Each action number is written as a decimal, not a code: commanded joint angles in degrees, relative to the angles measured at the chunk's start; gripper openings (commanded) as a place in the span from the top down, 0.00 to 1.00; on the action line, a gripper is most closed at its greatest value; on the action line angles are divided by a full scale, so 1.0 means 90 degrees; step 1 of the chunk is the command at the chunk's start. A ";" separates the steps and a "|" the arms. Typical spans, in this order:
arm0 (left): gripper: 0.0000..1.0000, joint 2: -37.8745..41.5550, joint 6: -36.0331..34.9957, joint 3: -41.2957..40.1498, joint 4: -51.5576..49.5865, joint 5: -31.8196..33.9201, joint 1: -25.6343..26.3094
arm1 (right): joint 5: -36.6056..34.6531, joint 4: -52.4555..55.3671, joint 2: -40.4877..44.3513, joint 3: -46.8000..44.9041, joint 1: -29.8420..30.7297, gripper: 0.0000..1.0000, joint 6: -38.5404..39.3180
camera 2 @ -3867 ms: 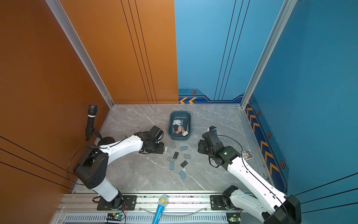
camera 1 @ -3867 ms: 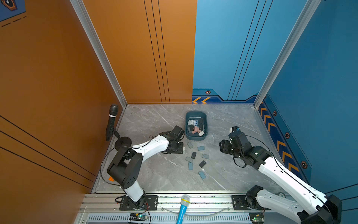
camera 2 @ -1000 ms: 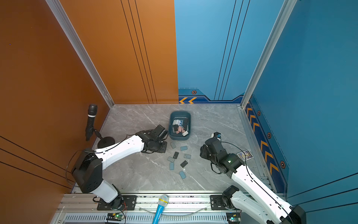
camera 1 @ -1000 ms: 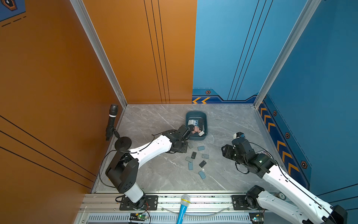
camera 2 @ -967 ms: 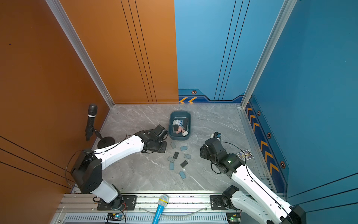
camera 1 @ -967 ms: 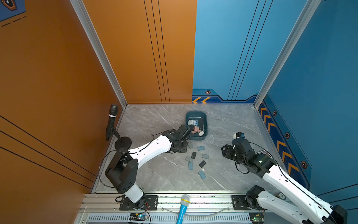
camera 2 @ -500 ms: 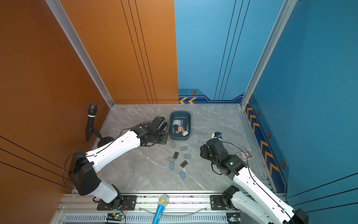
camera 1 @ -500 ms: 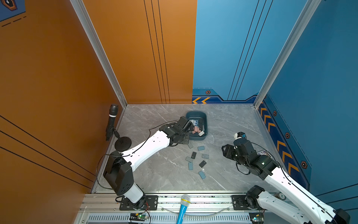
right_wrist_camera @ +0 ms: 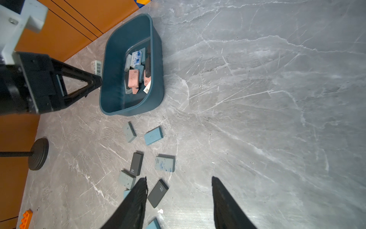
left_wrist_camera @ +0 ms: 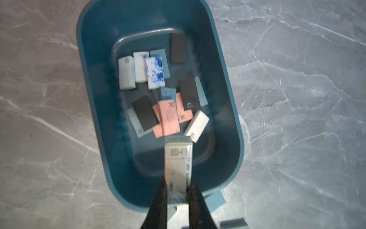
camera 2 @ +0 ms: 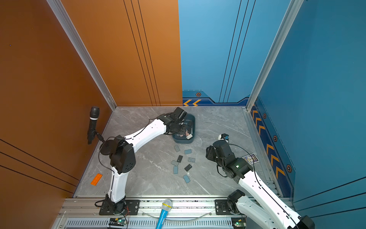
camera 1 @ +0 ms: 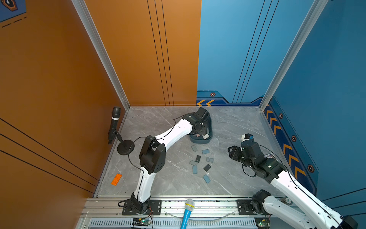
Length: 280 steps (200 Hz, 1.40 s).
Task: Put the eraser in the storage box
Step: Place the eraser in the storage box.
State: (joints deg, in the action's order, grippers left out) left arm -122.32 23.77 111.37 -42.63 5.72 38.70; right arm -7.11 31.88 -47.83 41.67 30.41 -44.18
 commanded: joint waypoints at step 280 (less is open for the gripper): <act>0.45 0.0343 -0.0332 0.0388 0.0124 -0.0713 -0.0379 | -0.1179 0.0861 -0.0640 0.0467 0.1915 0.47 -0.1082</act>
State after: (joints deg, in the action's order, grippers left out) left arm -123.72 23.51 119.09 -42.46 -3.40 34.57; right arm -13.02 38.41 -50.81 43.46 44.56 -51.59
